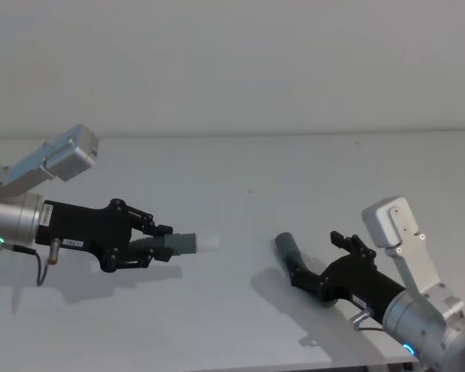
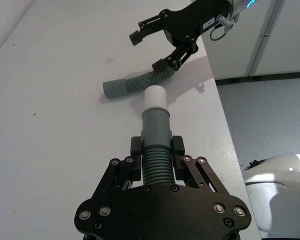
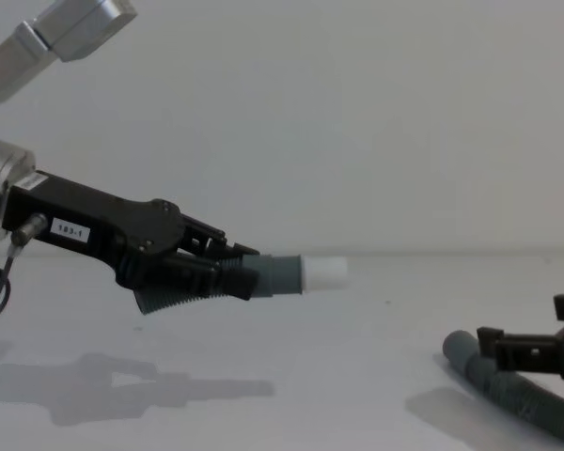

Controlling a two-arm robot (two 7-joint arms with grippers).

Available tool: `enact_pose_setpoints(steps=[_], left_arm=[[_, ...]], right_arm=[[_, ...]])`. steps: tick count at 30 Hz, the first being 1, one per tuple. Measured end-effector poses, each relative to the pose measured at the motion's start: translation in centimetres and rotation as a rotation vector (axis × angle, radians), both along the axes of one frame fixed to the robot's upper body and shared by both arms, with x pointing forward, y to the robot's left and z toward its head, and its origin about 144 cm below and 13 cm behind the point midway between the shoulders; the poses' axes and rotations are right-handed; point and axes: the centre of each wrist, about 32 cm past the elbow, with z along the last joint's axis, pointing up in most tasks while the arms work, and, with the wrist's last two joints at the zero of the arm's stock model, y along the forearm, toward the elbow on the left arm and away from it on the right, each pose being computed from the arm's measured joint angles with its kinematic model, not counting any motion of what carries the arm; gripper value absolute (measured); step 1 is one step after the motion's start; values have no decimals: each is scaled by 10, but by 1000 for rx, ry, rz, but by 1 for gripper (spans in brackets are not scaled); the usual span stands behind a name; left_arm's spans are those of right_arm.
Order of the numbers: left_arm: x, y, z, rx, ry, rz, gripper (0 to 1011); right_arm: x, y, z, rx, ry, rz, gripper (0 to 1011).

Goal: Use both hands to pick up one end of the pipe from the table, align the ends, and insert them.

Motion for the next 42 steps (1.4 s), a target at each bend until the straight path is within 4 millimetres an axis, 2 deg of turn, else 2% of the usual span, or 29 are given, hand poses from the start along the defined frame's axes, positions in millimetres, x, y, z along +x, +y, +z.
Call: enact_pose_setpoints(steps=[23, 42], left_arm=[[0, 0, 0, 0, 0, 0, 322], [0, 0, 0, 0, 0, 0, 322]], right_arm=[[16, 3, -14, 0, 45, -2, 1000], [20, 0, -19, 13, 97, 2, 1000]])
